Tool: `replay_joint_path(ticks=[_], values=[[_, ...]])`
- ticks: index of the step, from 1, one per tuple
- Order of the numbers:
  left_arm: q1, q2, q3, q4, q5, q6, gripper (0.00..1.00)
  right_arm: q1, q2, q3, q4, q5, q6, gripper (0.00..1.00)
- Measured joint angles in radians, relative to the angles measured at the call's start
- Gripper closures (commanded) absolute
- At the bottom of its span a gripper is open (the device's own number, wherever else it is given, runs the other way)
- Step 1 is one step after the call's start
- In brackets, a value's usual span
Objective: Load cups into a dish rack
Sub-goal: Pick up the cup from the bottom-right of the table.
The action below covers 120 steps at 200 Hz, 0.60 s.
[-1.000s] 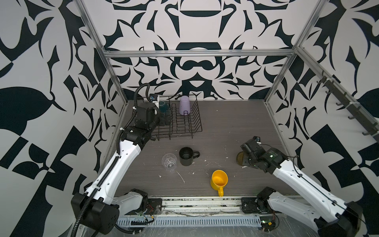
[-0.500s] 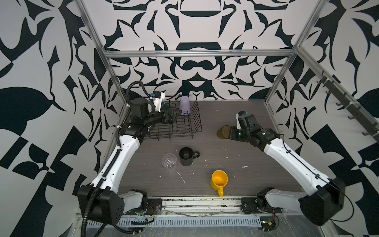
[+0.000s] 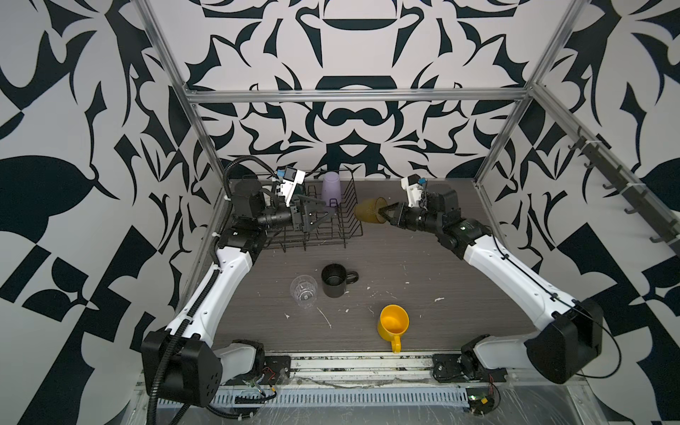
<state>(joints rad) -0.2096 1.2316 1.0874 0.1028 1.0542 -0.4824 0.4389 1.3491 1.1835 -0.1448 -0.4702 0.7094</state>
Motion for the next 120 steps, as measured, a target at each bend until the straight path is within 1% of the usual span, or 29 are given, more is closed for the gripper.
replay_joint_path(ticks=[17,49,82,120], values=[[0.000,0.000,0.000,0.020,0.025,-0.011,0.01,0.004,0.000,-0.001,0.049,-0.048,0.021,1.00],[0.000,0.008,-0.001,0.070,0.066,-0.061,0.01,0.029,0.000,-0.001,0.113,-0.094,0.042,1.00],[0.000,0.027,-0.001,0.096,0.084,-0.094,0.01,0.073,0.018,-0.001,0.159,-0.122,0.052,1.00],[0.000,0.028,-0.001,0.102,0.087,-0.102,0.01,0.115,0.064,0.013,0.172,-0.142,0.053,1.00]])
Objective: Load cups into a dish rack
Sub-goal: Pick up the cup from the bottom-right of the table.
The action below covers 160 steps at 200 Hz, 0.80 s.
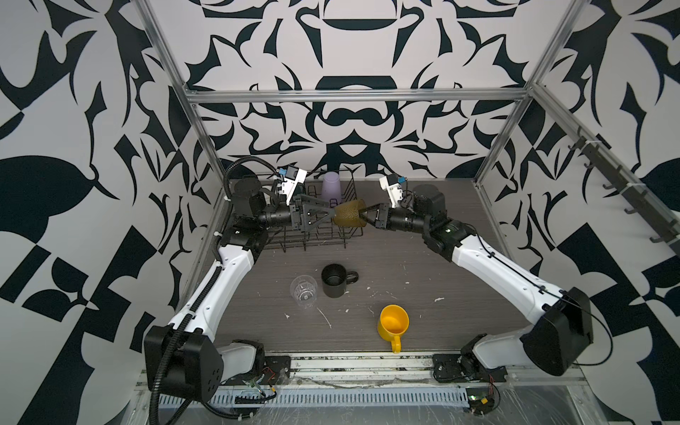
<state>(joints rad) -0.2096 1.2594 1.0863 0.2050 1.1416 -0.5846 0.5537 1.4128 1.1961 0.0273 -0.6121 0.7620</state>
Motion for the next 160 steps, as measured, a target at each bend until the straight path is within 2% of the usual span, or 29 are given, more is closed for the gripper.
replay_joint_path(ticks=[160], values=[[0.000,0.000,0.000,0.000,0.000,0.000,0.01,0.034,-0.004,0.037,0.048,-0.035,0.035,1.00]])
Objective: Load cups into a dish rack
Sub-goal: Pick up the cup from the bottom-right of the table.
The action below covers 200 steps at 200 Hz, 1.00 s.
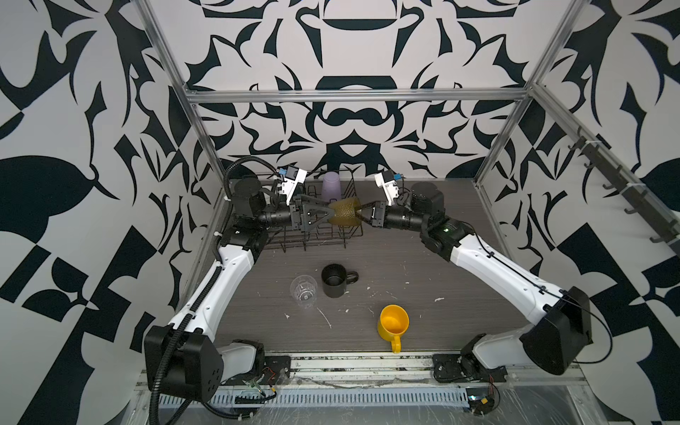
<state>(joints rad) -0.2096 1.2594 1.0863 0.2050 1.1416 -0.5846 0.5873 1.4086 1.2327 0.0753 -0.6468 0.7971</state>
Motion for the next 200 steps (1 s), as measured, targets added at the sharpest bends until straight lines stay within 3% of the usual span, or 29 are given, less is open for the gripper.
replay_joint_path(ticks=[67,200], values=[[0.000,0.000,0.000,0.000,0.000,0.000,0.00,0.016,0.006,0.010,0.040,-0.008,0.024,1.00],[0.000,0.000,0.000,0.030,0.020,-0.021,0.14,0.030,0.097,0.010,0.203,-0.047,0.134,1.00]])
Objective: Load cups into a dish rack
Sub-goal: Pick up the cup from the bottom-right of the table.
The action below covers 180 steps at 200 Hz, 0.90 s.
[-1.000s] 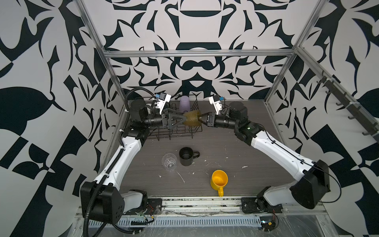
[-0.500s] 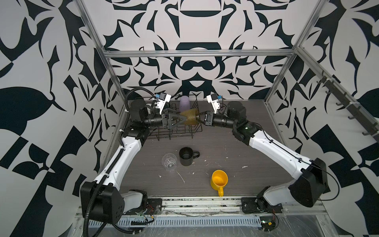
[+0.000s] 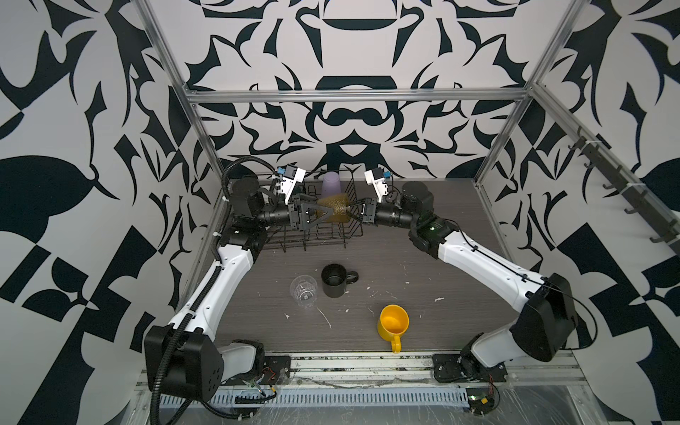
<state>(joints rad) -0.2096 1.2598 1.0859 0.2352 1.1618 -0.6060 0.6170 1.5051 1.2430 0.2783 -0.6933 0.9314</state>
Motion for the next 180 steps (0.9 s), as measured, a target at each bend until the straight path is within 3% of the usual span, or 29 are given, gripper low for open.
replay_joint_path(ticks=[62,73,87,98,118,154,180], values=[[0.002,0.002,0.000,0.009,0.011,-0.008,0.28,0.001,0.027,0.000,0.080,-0.040,0.068,1.00],[0.002,0.002,0.000,0.012,0.013,-0.011,0.36,0.001,0.030,0.000,0.087,-0.048,0.074,1.00],[0.003,0.002,0.000,0.016,0.016,-0.019,0.58,0.001,0.033,0.000,0.097,-0.062,0.082,1.00],[0.003,0.002,0.000,0.018,0.016,-0.020,0.68,0.001,0.034,0.000,0.100,-0.065,0.087,1.00],[0.003,0.002,0.000,0.021,0.014,-0.023,0.71,0.001,0.035,0.000,0.101,-0.068,0.091,1.00],[0.003,0.002,0.000,0.022,0.013,-0.024,0.86,0.001,0.035,0.000,0.100,-0.067,0.090,1.00],[0.003,0.002,-0.003,0.019,0.010,-0.025,0.92,0.001,0.029,0.000,0.078,-0.059,0.077,0.94]])
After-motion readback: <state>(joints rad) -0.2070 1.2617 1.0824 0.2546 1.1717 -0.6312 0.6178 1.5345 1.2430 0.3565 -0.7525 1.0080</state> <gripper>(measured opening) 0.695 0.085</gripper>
